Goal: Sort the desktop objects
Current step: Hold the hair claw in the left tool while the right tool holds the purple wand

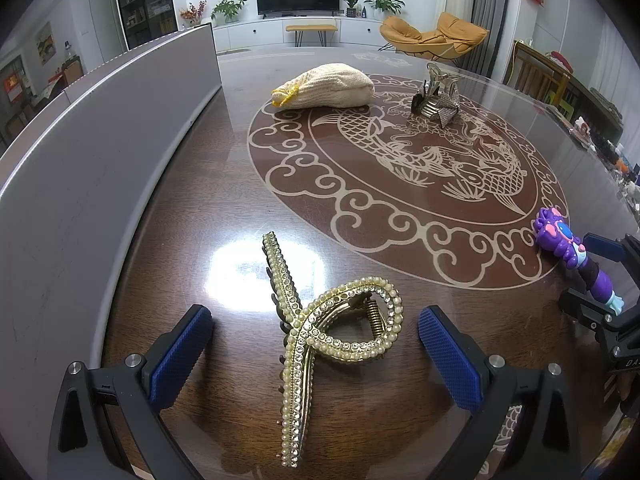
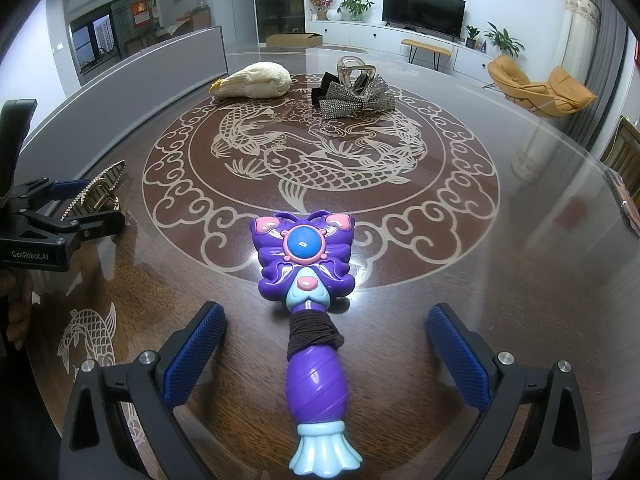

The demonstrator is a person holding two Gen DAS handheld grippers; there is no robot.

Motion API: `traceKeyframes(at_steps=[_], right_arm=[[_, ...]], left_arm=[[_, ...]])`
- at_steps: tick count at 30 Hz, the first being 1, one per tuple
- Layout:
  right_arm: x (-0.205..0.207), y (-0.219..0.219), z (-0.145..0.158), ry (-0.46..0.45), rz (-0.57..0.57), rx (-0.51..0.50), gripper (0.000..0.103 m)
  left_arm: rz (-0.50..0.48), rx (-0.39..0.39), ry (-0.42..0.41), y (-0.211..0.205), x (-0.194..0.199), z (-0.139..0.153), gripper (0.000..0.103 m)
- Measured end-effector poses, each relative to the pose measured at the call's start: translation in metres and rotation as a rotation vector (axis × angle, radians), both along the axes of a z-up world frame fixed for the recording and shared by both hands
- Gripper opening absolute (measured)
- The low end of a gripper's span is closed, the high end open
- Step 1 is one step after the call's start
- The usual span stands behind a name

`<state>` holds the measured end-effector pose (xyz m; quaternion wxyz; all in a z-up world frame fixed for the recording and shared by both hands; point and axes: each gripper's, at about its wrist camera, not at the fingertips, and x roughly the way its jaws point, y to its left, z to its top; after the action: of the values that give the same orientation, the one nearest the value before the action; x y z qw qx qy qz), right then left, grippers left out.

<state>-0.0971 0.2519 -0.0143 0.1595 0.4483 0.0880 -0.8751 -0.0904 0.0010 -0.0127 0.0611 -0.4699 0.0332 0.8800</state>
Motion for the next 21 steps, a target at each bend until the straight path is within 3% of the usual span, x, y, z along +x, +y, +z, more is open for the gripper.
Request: traceKeyframes(at_steps=[21], right_arm=[[0.0,-0.0003,-0.0003,-0.003,0.005,0.0,0.103]], left_arm=[[0.0,0.0,0.0,0.0001,-0.0002,0.0001,0.103]])
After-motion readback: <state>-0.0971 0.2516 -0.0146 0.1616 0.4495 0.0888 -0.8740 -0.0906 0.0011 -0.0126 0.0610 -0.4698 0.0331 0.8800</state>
